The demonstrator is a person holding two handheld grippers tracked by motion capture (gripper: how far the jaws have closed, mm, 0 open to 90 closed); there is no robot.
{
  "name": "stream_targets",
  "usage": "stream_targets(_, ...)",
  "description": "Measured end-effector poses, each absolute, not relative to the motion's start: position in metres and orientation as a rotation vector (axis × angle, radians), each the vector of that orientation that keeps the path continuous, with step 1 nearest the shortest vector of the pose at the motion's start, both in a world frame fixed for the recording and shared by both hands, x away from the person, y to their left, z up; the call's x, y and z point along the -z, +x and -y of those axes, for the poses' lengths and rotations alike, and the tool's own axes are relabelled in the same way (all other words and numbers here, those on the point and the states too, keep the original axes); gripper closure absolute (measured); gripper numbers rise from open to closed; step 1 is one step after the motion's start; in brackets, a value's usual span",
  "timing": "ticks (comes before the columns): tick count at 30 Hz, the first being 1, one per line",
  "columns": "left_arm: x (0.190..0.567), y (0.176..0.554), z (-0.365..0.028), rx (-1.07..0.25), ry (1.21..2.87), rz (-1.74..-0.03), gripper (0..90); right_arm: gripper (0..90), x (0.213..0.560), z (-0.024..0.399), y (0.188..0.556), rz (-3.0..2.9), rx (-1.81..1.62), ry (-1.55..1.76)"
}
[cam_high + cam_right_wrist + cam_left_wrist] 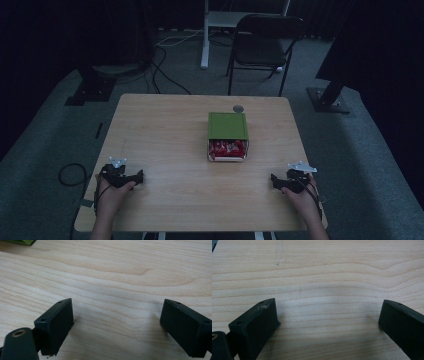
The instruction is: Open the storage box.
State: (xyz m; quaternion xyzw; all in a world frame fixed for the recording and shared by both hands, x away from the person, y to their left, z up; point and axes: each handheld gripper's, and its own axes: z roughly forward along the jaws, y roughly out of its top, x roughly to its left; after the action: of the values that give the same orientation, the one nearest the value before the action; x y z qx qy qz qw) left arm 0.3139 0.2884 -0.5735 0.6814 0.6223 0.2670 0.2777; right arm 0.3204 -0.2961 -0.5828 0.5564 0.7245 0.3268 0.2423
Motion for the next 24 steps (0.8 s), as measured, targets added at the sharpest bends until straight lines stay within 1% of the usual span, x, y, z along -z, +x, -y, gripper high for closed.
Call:
stream_targets(12, 0.5733, 0.3133, -0.2875, -0.719, 1.825, -1.682, 3.2, 11.0, 0.5827, 0.2961, 0.3204, -1.98, -0.893, 1.521)
stream_targets(24, 0.5731, 0.3162, -0.2851, -0.7, 1.863, -1.63, 3.2, 11.1, 0.5827, 0.2961, 0.3204, -1.98, -0.893, 1.521)
